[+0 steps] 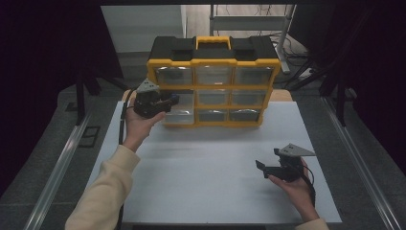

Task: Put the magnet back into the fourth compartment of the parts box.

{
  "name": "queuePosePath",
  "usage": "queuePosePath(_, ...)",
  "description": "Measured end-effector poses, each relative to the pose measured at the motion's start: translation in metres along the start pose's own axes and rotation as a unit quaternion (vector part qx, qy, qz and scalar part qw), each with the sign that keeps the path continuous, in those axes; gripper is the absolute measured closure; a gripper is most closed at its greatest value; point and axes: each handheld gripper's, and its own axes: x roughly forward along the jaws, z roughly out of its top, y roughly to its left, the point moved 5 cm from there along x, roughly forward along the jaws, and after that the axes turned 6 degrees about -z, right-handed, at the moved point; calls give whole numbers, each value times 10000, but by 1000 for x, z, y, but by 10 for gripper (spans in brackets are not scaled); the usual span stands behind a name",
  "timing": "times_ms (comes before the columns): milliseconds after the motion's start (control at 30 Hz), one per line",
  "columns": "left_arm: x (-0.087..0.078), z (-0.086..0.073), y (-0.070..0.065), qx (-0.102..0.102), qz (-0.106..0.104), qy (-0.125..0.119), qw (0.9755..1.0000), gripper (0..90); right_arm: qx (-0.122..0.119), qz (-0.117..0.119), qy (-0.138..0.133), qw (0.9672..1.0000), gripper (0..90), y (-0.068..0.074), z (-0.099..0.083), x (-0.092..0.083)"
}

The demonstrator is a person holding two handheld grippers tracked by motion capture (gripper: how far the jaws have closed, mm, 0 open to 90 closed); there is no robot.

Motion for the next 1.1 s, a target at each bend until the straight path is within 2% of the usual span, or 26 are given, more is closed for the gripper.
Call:
queuePosePath(67,0,-1,0,0,-23,9,10000,612,-3,2,3,10000,118,0,0,0)
queuePosePath(100,0,0,0,-38,-129,-32,9999,594,-8,3,6,10000,118,0,0,0)
queuePosePath(233,-4,2,-3,-117,-413,-204,9989,353,-9,12,-5,10000,117,0,0,0)
queuePosePath(267,-5,2,-4,-121,-515,-228,9983,317,-6,15,-7,10000,117,0,0,0)
queuePosePath(333,-8,2,-7,-82,-589,-242,9979,265,-10,12,-10,10000,117,0,0,0)
queuePosePath(500,-18,0,-17,-7,-947,-332,9950,243,-19,6,-9,10000,117,0,0,0)
queuePosePath(633,-24,-4,-22,81,-1016,-351,9942,247,-13,4,-10,10000,117,0,0,0)
queuePosePath(800,-35,-9,-31,167,-1239,-449,9911,269,-10,3,-7,10000,117,0,0,-1)
queuePosePath(1100,-42,-24,-46,278,-1435,-360,9886,270,-21,-5,-3,10000,117,0,0,-1)
